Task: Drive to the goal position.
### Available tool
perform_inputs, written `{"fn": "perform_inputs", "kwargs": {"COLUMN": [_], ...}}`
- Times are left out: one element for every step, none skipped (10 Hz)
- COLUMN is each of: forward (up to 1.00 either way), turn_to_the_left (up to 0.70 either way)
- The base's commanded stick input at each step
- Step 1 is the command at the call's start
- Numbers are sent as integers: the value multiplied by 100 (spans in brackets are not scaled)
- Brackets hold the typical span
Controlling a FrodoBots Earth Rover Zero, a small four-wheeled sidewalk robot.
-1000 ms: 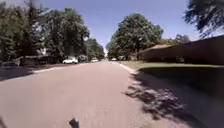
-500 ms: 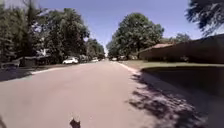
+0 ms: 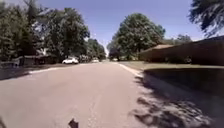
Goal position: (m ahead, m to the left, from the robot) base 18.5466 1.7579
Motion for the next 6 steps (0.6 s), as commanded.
{"fn": "perform_inputs", "kwargs": {"forward": [70, 70, 70, 70, 70, 70], "turn_to_the_left": [0, 0, 0, 0, 0, 0]}}
